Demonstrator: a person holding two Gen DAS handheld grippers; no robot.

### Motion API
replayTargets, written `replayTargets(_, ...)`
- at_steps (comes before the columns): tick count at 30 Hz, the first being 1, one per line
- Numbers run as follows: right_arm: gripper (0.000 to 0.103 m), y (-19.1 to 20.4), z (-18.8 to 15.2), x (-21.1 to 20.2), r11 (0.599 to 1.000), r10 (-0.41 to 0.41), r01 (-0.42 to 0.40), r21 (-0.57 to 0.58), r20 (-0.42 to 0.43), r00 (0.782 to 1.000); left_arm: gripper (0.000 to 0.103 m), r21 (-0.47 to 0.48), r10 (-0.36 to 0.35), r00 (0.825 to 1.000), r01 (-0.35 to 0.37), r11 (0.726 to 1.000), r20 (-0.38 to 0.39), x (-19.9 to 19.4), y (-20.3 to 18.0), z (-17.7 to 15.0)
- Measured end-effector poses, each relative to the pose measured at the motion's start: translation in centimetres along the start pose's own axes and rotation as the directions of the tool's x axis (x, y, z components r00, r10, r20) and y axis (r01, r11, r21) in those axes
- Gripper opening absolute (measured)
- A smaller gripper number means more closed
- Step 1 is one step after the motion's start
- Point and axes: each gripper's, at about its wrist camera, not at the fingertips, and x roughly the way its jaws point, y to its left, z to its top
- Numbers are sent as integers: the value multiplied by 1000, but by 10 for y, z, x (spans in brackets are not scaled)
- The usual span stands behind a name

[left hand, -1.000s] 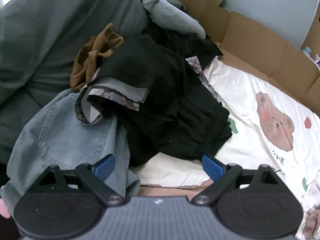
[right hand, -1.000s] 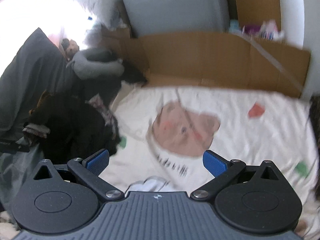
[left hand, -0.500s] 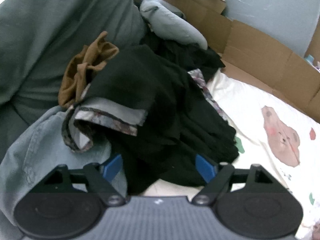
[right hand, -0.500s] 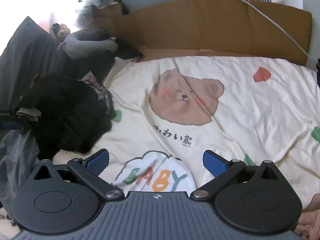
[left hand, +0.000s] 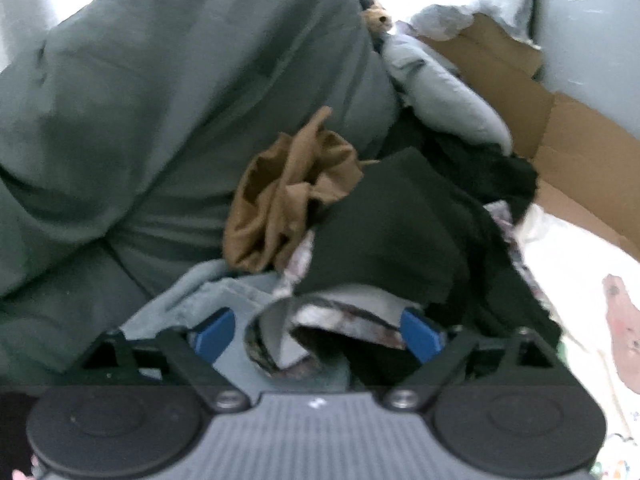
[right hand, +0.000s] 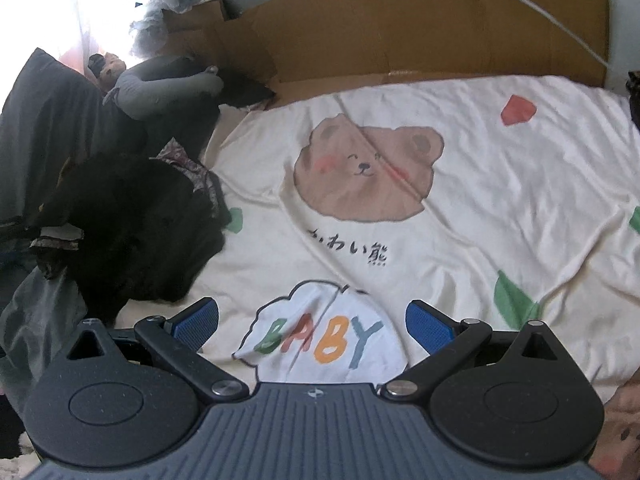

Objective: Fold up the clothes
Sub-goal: 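Grasp the black garment with floral lining using the left gripper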

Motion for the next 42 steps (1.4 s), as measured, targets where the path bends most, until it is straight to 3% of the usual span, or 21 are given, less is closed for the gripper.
replayTargets(4,103,3,-1,0,1000,12,-12,3,-10,1000,92,-21,5,1000,-5,1000,-4,19,3,4)
replayTargets(6,103,4,-1,-1,1000,15,-15,3,-10,1000,85,-21,-1,1000,1,1000,-12,25,3,6)
replayTargets(8,103,3,0,-2,1000,12,-12,9,-6,1000,56,-18,-9,1000,9,1000,-22,29,3,8)
replayTargets(9,103,3,1,-3,1000,11,-11,15,-4,1000,47,-24,-17,1000,17,1000,-26,30,3,9)
replayTargets(11,103,2,1,-3,1000,7,-7,29,-1,1000,12,-55,-52,998,51,997,-21,25,4,9)
replayTargets(12,103,1,1,-3,999,4,-4,35,-2,1000,9,-65,-68,998,67,996,-11,20,4,8)
replayTargets(21,103,8,6,-18,999,15,-16,40,24,1000,5,-15,-204,977,205,979,63,-34,-24,-7)
replayTargets(30,103,16,13,-46,998,35,-38,41,77,996,5,51,-322,944,319,946,69,-79,-62,-27)
replayTargets(35,103,20,19,-60,997,56,-61,53,105,993,4,76,-398,917,395,916,36,-102,-89,-48)
replayTargets(42,103,28,19,-73,990,130,-136,42,116,985,4,125,-503,864,503,855,-34,-126,-134,-86)
